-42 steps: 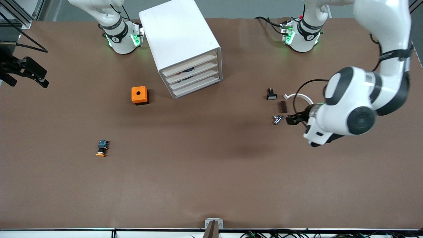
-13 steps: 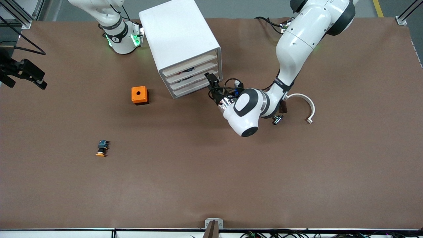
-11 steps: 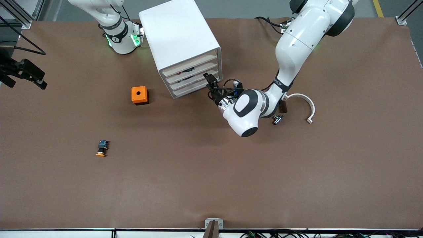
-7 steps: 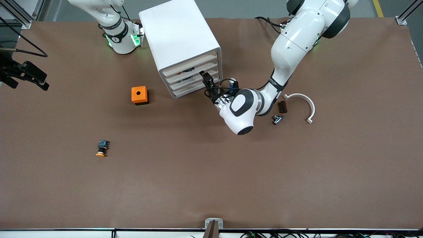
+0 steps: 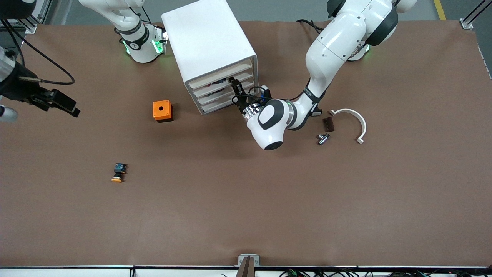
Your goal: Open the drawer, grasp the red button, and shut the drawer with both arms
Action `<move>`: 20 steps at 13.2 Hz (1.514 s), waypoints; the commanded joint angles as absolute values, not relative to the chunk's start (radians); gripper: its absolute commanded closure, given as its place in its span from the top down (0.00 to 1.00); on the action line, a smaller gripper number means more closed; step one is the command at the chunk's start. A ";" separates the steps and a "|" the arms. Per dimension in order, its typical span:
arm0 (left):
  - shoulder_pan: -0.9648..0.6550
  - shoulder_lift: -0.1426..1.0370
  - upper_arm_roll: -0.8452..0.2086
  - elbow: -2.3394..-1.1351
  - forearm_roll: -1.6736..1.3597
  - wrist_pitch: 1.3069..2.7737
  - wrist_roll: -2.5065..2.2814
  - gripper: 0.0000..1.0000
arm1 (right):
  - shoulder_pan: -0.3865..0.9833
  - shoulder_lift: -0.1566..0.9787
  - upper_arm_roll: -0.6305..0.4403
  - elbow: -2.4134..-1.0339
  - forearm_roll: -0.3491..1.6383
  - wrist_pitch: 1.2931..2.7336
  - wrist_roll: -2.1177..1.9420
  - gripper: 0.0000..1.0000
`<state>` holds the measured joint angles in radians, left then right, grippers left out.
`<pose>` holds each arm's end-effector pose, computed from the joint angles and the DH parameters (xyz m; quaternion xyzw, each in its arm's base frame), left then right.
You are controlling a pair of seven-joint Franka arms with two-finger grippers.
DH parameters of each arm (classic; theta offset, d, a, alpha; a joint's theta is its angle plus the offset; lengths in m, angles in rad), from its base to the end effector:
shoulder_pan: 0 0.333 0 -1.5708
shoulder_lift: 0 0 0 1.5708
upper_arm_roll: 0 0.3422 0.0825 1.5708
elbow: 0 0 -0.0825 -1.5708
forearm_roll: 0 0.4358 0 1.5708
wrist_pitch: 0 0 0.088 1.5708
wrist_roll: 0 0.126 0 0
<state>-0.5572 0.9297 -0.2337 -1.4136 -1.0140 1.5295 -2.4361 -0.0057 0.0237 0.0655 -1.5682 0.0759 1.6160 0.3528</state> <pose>0.4479 -0.5668 0.1530 -0.3849 -0.6689 0.5289 0.3532 0.6174 0.0458 0.6230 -0.9883 0.1471 -0.0039 0.0403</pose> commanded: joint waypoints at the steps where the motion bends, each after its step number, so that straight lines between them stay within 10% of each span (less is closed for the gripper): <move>1: -0.543 0.943 -0.226 -1.393 -1.028 1.477 -2.451 0.01 | 0.008 0.066 0.067 -1.543 0.161 1.611 0.521 1.00; 12: -0.377 0.948 -0.120 -1.273 -1.031 1.489 -2.324 0.09 | 0.328 0.227 0.069 -1.549 0.261 1.811 1.156 1.00; 13: -0.367 0.948 -0.120 -1.273 -1.031 1.489 -2.319 0.20 | 0.365 0.247 0.068 -1.552 0.258 1.844 1.230 1.00; 15: -0.359 0.940 -0.117 -1.273 -1.023 1.485 -2.316 0.84 | 0.412 0.265 0.069 -1.555 0.252 1.874 1.310 1.00; 16: -0.354 0.937 -0.117 -1.273 -1.022 1.483 -2.316 0.99 | 0.429 0.276 0.072 -1.557 0.250 1.890 1.340 1.00; 20: -0.266 0.913 -0.118 -1.253 -1.019 1.474 -2.315 0.99 | 0.413 0.307 0.230 -1.598 0.114 1.983 1.514 1.00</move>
<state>-0.3146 0.9340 -0.1209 -1.2684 -1.0213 1.4985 -2.3265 0.4394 0.2955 0.1478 -1.5719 0.1972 1.9398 1.4275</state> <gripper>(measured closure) 0.137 0.000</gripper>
